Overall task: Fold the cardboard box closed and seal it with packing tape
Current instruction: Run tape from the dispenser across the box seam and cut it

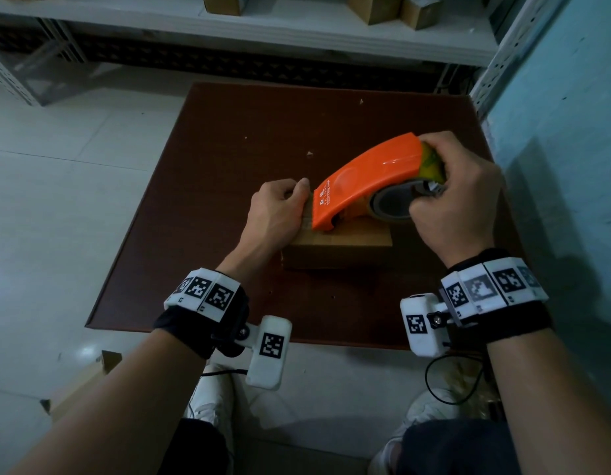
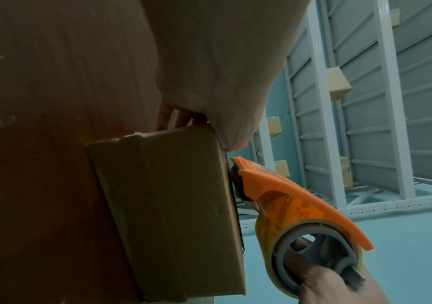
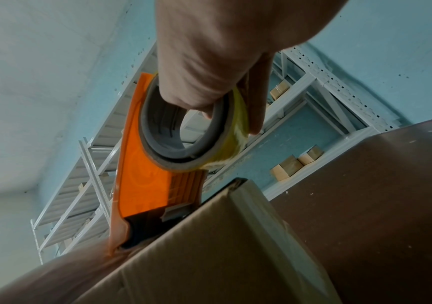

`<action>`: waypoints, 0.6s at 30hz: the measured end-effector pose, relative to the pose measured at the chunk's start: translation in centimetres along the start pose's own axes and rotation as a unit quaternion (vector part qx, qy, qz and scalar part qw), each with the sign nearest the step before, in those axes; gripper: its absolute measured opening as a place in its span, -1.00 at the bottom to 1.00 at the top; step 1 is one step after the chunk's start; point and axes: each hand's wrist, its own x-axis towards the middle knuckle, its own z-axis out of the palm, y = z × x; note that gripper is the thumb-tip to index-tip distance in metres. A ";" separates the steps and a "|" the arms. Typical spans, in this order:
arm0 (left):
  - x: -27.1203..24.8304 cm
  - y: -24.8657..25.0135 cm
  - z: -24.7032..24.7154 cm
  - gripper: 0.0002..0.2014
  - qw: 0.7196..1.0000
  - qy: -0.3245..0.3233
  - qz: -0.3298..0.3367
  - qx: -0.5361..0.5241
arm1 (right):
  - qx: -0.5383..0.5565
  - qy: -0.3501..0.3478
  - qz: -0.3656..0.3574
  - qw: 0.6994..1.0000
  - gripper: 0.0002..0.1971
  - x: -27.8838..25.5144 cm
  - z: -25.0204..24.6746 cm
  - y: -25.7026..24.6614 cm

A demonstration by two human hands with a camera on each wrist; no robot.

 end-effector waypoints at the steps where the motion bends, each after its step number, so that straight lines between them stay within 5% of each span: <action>1: 0.0 0.0 0.1 -0.60 1.000 0.000 -0.001 0.000 | 0.000 0.001 0.002 1.000 -0.62 0.0 0.0 0.0; 12: -0.1 0.1 0.2 -0.61 1.000 0.001 -0.004 0.005 | 0.018 0.015 0.025 0.999 -0.61 0.1 0.3 0.0; 18: 0.0 0.0 0.4 -0.61 1.000 0.003 -0.012 -0.006 | 0.168 0.127 0.123 0.970 -0.64 -0.2 1.2 -1.5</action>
